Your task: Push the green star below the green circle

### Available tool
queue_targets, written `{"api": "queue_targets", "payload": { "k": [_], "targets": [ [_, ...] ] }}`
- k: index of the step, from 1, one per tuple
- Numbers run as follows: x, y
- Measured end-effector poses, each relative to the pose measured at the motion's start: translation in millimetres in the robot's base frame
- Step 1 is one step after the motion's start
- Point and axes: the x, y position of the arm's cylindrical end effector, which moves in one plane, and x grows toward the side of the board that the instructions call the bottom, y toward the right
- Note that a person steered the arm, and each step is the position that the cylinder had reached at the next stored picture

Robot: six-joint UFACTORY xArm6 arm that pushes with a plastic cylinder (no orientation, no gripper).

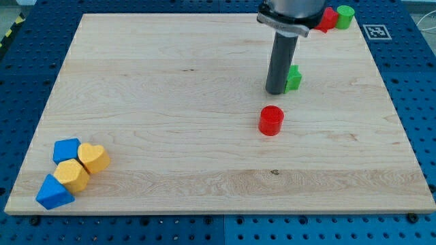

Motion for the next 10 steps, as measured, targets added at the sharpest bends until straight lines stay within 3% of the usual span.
{"api": "queue_targets", "payload": {
  "k": [3,6,8,10],
  "targets": [
    [-60.5,108.0],
    [-56.6,198.5],
    [-61.5,213.9],
    [-66.3,177.8]
  ]
}}
